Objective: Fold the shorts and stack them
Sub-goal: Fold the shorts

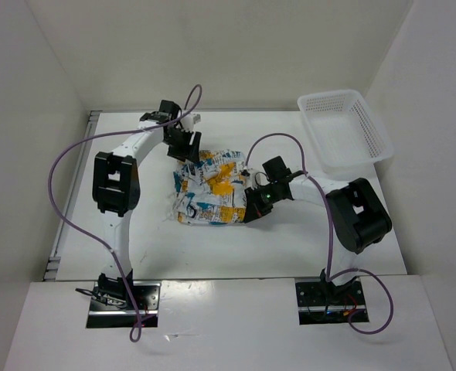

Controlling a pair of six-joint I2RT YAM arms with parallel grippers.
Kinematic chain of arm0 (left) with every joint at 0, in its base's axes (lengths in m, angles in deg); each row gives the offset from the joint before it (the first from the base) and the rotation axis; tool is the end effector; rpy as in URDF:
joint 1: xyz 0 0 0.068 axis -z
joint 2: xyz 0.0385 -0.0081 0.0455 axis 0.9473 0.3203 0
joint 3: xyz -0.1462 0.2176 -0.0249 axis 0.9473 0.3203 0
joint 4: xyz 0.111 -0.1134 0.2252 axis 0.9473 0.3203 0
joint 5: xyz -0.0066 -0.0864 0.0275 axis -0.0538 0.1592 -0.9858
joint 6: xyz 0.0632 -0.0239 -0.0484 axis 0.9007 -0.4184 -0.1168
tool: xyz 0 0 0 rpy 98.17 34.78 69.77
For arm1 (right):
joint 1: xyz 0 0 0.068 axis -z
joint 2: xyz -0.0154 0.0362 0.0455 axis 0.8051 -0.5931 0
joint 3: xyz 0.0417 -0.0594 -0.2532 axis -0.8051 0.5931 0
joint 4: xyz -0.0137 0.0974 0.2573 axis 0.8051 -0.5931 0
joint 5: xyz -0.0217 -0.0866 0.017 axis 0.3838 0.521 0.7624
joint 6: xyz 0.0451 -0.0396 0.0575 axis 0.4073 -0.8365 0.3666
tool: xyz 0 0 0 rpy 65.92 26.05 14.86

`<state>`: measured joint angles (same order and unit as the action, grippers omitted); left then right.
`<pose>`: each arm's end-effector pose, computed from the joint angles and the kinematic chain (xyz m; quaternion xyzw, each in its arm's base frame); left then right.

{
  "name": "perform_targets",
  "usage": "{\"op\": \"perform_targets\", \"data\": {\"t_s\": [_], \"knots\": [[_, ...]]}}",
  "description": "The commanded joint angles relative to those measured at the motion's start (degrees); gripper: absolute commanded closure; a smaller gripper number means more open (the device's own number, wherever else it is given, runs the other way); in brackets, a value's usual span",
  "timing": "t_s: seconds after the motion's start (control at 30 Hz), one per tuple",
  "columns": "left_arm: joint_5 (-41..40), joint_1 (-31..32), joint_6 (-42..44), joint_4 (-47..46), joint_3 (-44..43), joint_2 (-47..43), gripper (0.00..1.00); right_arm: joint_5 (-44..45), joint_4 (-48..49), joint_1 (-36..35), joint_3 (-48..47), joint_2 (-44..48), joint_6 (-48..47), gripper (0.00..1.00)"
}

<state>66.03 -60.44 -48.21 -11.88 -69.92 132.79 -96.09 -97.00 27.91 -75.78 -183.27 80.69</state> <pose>0.4950 -0.1205 0.1676 0.1321 0.9445 -0.1916 0.2318 0.2829 0.1886 0.1038 -0.2965 0.8693 0.3728 0.1322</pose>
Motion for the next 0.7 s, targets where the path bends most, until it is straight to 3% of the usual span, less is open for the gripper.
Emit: {"op": "perform_targets", "data": {"t_s": [0.0, 0.1, 0.2, 0.3, 0.37, 0.53, 0.67], "knots": [[3.9, 1.1, 0.3, 2.3, 1.0, -1.3, 0.27, 0.8, 0.1, 0.3, -0.1, 2.1, -1.8, 1.00], [4.4, 1.6, 0.3, 3.0, 1.7, -0.5, 0.32, 0.8, 0.1, 0.3, -0.1, 2.7, -1.8, 1.00], [7.3, 1.6, 0.3, 5.3, 1.8, 0.6, 0.45, 1.3, 0.7, 0.3, -0.6, 2.7, -1.8, 1.00], [6.5, 2.1, 0.3, 7.0, 0.3, 1.8, 0.80, 1.3, 0.7, 0.3, -0.6, 2.7, -1.3, 1.00], [5.4, 2.1, 0.3, 7.0, -1.0, 1.8, 0.95, 1.3, 0.7, 0.3, -0.6, 2.7, -1.3, 1.00], [-3.8, 2.1, 0.3, 4.3, -5.9, 1.8, 0.98, 1.3, 0.7, 0.3, 0.7, 2.7, -2.3, 1.00], [-11.1, 1.6, 0.3, 1.0, -4.7, 1.8, 1.00, 1.3, 1.3, 0.3, 0.7, 3.3, -2.3, 1.00]]}}
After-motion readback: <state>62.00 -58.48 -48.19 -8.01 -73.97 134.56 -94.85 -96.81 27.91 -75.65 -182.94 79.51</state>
